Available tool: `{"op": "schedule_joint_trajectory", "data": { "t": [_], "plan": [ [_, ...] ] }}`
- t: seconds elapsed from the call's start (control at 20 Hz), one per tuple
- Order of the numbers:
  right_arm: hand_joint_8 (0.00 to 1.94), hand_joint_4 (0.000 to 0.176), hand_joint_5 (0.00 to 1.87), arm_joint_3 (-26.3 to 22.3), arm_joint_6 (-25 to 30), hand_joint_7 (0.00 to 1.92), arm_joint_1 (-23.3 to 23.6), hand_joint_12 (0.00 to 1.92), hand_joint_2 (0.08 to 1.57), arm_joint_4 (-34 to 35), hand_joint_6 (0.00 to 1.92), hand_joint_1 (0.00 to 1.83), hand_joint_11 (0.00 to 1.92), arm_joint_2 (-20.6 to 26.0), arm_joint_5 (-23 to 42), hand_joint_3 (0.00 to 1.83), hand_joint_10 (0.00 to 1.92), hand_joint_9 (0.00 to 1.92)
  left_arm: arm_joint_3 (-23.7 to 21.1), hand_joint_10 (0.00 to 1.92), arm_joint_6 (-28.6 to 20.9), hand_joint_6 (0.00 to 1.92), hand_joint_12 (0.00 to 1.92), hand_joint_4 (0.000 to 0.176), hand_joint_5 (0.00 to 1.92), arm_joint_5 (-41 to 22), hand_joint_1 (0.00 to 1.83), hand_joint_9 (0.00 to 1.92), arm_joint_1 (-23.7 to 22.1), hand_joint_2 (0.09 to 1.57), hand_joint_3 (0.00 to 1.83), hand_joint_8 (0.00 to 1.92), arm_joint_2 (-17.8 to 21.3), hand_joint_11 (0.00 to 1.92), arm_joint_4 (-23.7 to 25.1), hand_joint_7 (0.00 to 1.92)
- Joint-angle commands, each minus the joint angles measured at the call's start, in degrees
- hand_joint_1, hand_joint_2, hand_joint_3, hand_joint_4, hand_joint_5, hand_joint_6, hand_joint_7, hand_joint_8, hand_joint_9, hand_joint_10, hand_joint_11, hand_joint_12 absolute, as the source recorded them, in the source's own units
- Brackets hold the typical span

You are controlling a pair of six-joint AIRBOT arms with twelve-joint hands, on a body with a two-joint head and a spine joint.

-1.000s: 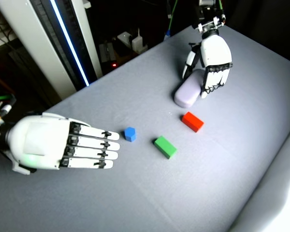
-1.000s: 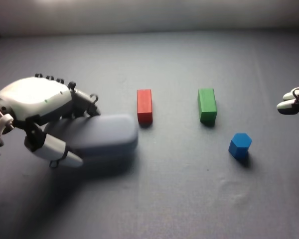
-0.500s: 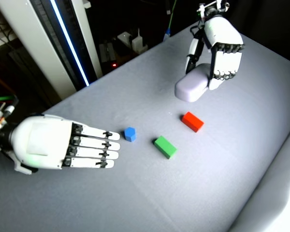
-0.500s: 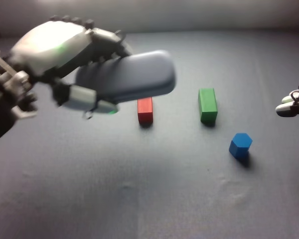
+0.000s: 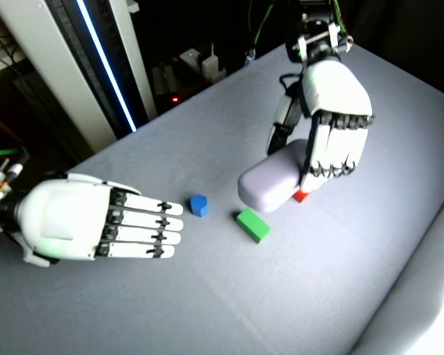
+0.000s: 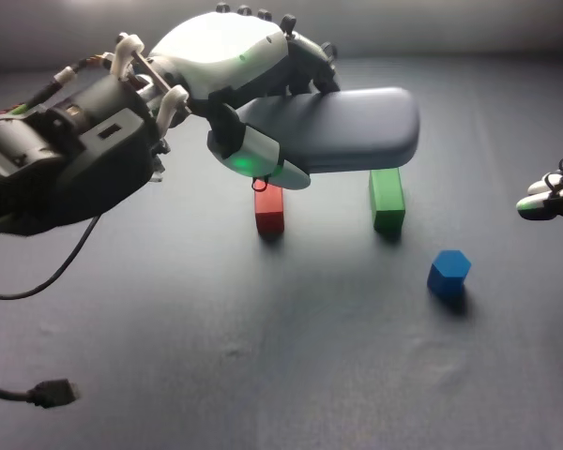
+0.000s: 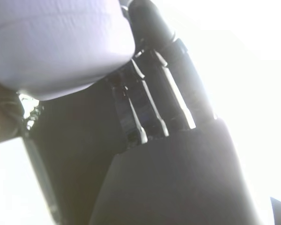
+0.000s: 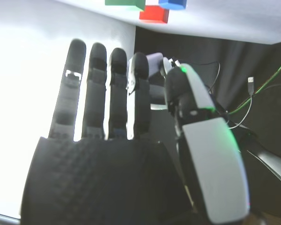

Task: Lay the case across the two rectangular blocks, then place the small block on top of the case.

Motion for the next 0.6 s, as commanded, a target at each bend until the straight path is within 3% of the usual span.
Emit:
{"op": "schedule_joint_trajectory", "data": {
  "t": [0.0,0.05,0.1,0.15,0.2,0.35,0.4,0.5,0.55],
  "plan": [
    [0.00,0.000,0.55,0.2,0.4,0.50,0.8,0.71,1.39,1.6,0.00,0.75,0.20,0.1,6.8,0.00,0.00,0.48,0.4,0.55,-0.3,0.93,0.95,0.000,1.06,-6.2,1.27,0.91,-1.2,1.09,0.00,0.81,-0.6,0.65,-0.4,1.03],
    [0.00,0.000,0.55,0.2,0.4,0.50,0.8,0.71,1.39,1.6,0.00,0.76,0.21,0.1,6.8,0.00,0.00,0.48,0.9,0.25,-0.3,0.92,0.92,0.000,1.06,-5.3,1.24,1.02,-1.2,1.09,0.00,0.88,-1.2,0.70,-0.4,1.01],
    [0.00,0.000,0.56,0.2,0.5,0.51,0.8,0.67,1.38,1.6,0.00,0.78,0.24,0.1,6.8,0.00,0.00,0.49,1.3,0.27,-0.3,0.65,1.09,0.000,1.09,-4.5,1.28,1.23,-1.1,1.06,0.00,0.90,-1.6,0.86,-0.4,1.12],
    [0.00,0.000,0.55,0.2,0.5,0.50,0.8,0.62,1.38,1.6,0.00,0.77,0.24,0.1,6.8,0.00,0.00,0.49,1.7,0.32,-0.3,0.50,1.25,0.000,1.15,-3.9,1.29,1.28,-1.0,1.05,0.00,0.90,-2.0,0.87,-0.5,1.15],
    [0.00,0.000,0.55,0.2,0.5,0.49,0.8,0.61,1.38,1.6,0.00,0.76,0.25,0.1,6.8,0.00,0.00,0.49,2.2,0.31,-0.3,0.50,1.33,0.000,1.16,-3.3,1.28,1.20,-0.8,1.05,0.00,0.90,-2.5,0.67,-0.8,1.14],
    [0.00,0.000,0.56,0.2,0.5,0.50,0.8,0.59,1.37,1.5,0.00,0.79,0.26,0.1,6.8,0.00,0.00,0.49,3.5,0.44,-0.3,0.61,1.29,0.000,1.08,-1.8,1.29,1.20,-0.4,1.06,0.00,0.92,-3.7,0.84,-1.5,1.15],
    [0.00,0.000,0.56,0.2,0.5,0.50,0.8,0.58,1.38,1.5,0.00,0.79,0.25,0.0,6.8,0.00,0.00,0.48,3.9,0.50,-0.3,0.62,1.32,0.000,1.06,-1.4,1.29,1.17,-0.3,1.07,0.00,1.00,-4.0,0.85,-1.6,1.11],
    [0.00,0.000,0.55,0.2,0.5,0.50,0.8,0.60,1.37,1.5,0.00,0.81,0.26,0.0,6.8,0.00,0.00,0.49,4.3,1.06,-0.3,0.65,1.54,0.000,1.00,-0.9,1.27,1.04,-0.1,1.11,0.00,1.21,-4.4,0.89,-2.1,1.00],
    [0.00,0.000,0.55,0.2,0.5,0.50,0.8,0.60,1.38,1.5,0.00,0.79,0.25,0.0,6.8,0.00,0.00,0.49,4.5,1.19,-0.3,0.67,1.60,0.000,0.98,-0.8,1.27,1.01,0.0,1.13,0.00,1.25,-4.6,0.90,-2.4,0.98]
  ]
}}
